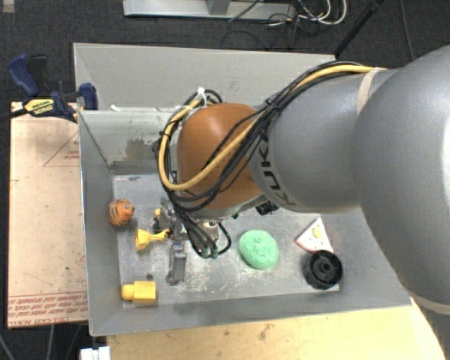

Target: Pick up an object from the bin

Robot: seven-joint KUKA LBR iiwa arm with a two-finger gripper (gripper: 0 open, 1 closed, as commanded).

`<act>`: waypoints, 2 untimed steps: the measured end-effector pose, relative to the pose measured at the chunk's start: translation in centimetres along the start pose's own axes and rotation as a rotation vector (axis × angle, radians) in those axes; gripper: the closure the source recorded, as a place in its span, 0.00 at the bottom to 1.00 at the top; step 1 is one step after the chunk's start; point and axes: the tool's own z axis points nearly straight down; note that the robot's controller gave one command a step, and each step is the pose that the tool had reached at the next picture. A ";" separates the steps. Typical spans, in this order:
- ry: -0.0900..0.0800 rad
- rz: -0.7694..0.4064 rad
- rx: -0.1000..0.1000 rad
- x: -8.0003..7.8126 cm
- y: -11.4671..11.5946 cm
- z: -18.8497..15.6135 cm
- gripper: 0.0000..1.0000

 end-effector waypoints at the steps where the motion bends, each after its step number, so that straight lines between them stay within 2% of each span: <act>1: -0.004 -0.053 0.000 -0.5 2.9 3.0 0.00; 2: -0.002 -0.068 -0.002 -4.6 1.4 3.8 0.00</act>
Offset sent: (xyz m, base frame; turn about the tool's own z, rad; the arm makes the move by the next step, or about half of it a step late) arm 0.0608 0.0008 -0.0394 -0.0642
